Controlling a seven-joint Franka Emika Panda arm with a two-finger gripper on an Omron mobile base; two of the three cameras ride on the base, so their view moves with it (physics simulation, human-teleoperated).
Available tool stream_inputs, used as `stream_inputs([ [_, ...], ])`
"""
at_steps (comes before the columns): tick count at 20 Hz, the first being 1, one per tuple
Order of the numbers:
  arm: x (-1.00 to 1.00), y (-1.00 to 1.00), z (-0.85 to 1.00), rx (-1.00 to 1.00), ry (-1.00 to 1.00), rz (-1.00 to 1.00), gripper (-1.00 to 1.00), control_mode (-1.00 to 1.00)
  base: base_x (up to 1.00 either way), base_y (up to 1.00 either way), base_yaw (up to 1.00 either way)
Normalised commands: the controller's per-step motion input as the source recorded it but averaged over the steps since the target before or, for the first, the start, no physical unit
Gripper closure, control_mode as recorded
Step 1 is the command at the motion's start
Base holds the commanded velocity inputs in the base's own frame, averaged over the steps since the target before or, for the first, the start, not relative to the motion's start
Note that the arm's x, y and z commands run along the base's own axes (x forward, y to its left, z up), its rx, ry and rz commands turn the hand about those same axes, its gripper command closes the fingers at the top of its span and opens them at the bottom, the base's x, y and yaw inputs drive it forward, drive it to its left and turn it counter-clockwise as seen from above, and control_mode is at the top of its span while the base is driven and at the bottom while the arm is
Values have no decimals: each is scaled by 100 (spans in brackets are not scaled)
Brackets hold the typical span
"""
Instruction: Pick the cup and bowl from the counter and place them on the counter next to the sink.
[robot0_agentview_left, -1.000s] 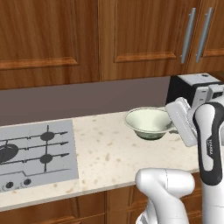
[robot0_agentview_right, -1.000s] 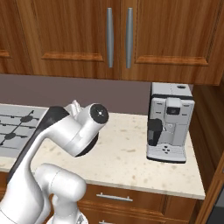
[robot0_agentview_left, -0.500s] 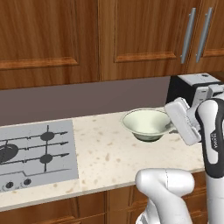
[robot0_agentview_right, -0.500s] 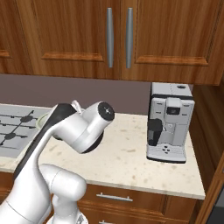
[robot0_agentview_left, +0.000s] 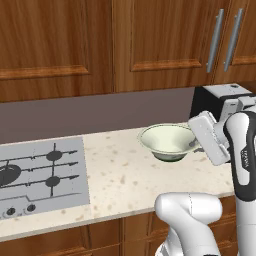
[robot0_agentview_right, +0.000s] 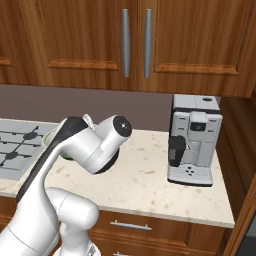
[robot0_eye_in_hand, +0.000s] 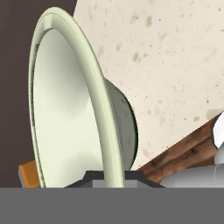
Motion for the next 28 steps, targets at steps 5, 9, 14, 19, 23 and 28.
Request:
stream_inputs([
  [5,0,0,0,0,0,0,100,100,-47,6,1],
  [9,0,0,0,0,0,0,100,100,-100,0,5],
  [14,0,0,0,0,0,0,100,100,-85,12,7],
  [19,0,0,0,0,0,0,100,100,8,8,49],
  [23,0,0,0,0,0,0,100,100,0,0,100],
  [28,0,0,0,0,0,0,100,100,0,0,100],
])
